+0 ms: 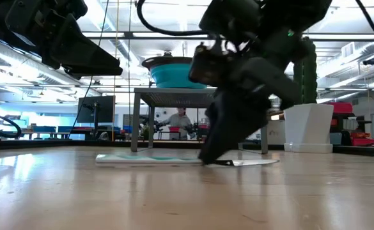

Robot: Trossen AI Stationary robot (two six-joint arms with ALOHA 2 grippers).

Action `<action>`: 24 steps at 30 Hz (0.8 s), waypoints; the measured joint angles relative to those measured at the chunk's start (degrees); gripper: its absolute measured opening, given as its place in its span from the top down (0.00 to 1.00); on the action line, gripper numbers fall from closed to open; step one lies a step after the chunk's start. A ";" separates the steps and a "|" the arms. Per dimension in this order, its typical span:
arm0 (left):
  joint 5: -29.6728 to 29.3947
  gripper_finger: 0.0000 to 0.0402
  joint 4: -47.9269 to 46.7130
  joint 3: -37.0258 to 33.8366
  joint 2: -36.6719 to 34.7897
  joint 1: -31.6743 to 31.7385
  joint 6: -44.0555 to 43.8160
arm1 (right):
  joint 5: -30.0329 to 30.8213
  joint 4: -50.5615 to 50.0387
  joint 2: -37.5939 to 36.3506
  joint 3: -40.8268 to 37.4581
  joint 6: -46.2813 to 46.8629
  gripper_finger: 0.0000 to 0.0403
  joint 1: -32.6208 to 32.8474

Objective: Pick & Place Fruit
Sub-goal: Put the blue knife on the shelf

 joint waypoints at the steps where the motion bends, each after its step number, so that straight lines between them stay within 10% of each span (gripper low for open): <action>1: 0.00 0.58 0.00 0.00 0.00 0.00 0.00 | -0.15 -1.38 -0.47 0.00 -0.07 0.63 0.27; 13: 0.48 0.58 0.00 0.00 0.00 0.00 0.00 | 6.24 -15.55 -5.11 -0.34 -4.18 0.63 3.21; 24: 0.72 0.58 -0.01 0.00 0.00 0.01 -0.02 | 16.11 8.60 -4.84 -0.09 -6.62 0.63 7.30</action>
